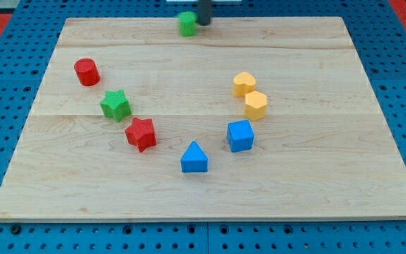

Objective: Push green circle towards yellow heart

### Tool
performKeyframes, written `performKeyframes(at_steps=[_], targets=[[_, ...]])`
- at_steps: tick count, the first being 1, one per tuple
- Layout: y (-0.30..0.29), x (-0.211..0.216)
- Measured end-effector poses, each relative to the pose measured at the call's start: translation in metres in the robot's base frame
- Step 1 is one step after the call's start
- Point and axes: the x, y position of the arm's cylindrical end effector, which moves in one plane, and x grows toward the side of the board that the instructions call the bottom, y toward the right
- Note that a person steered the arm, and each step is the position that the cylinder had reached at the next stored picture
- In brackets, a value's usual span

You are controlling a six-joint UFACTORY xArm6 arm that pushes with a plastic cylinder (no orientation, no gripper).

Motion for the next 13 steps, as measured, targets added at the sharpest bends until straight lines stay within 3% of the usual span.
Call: performKeyframes(at_steps=[2,3,4,5,6,8,10,11,13], targets=[[-0.057,0.107],[-0.175,0.100],[-0.237,0.059],[-0.205,0.021],[-0.134,0.006],[-0.008,0.036],[0.001,0.004],[0.053,0.025],[0.099,0.074]])
